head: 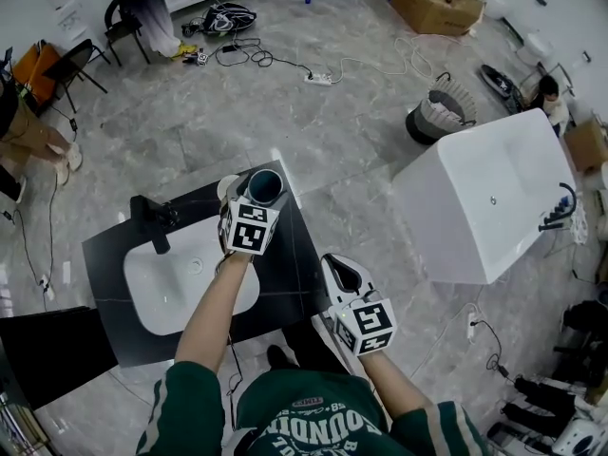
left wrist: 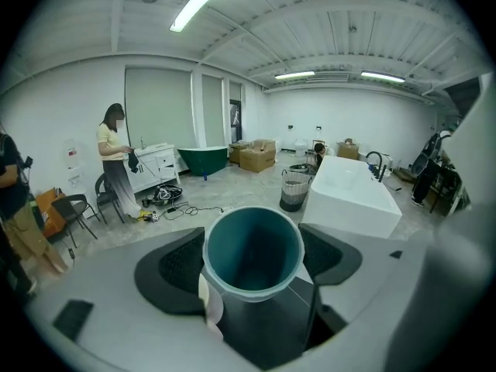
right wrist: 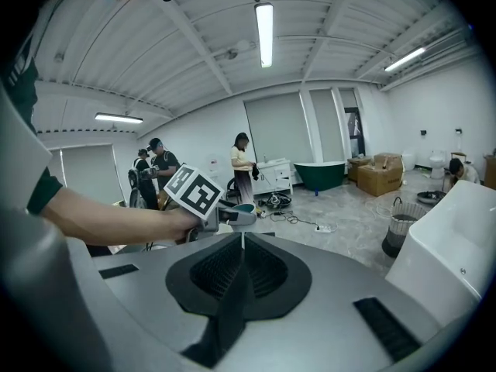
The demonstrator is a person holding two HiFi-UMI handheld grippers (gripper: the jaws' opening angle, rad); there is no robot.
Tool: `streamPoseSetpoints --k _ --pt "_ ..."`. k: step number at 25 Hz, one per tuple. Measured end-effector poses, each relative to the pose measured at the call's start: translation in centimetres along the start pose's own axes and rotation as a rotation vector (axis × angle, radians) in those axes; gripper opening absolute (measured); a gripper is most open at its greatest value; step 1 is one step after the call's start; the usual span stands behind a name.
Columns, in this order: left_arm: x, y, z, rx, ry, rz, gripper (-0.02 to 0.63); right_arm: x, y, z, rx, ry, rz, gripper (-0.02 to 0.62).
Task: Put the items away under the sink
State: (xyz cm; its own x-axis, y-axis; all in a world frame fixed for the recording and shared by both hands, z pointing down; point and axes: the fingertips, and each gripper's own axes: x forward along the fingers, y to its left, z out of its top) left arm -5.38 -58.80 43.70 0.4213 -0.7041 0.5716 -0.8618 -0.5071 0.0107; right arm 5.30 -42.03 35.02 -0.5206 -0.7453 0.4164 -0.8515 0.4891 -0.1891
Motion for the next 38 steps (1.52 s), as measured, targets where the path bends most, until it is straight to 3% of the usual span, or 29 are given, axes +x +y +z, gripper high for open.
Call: streamPoseSetpoints --k 10,15,21,28,34,38 --pt "-11.7 -5.0 -1.8 0.053 -0.042 -0.041 0.388 -6.6 4.8 0.2 -0.047 -0.07 -0.035 0.043" --pt "-18.4 -8.6 -4.8 0.068 -0.06 -0.055 0.387 -11.0 8.5 -2.5 -0.106 -0.074 -0.018 0.043" --pt "-26.0 -12.0 -8.2 0.089 -0.081 -0.075 0.387 -15.7 13.8 -5.0 -0.098 -0.086 -0.018 0.043" --pt "-31.9 -16.7 -11.1 0.118 -0.09 -0.126 0.385 -19.6 17.4 -6.5 -0.09 -0.091 -0.03 0.043" --pt "-34.6 -21.0 -14.1 0.165 -0.07 -0.164 0.385 -21.9 18.5 -8.1 -0.082 -0.09 -0.031 0.043" --pt "-36.1 -23.7 -16.5 0.155 -0.049 -0.181 0.385 -23.8 19.4 -9.4 -0.079 -0.081 -0.011 0.043"
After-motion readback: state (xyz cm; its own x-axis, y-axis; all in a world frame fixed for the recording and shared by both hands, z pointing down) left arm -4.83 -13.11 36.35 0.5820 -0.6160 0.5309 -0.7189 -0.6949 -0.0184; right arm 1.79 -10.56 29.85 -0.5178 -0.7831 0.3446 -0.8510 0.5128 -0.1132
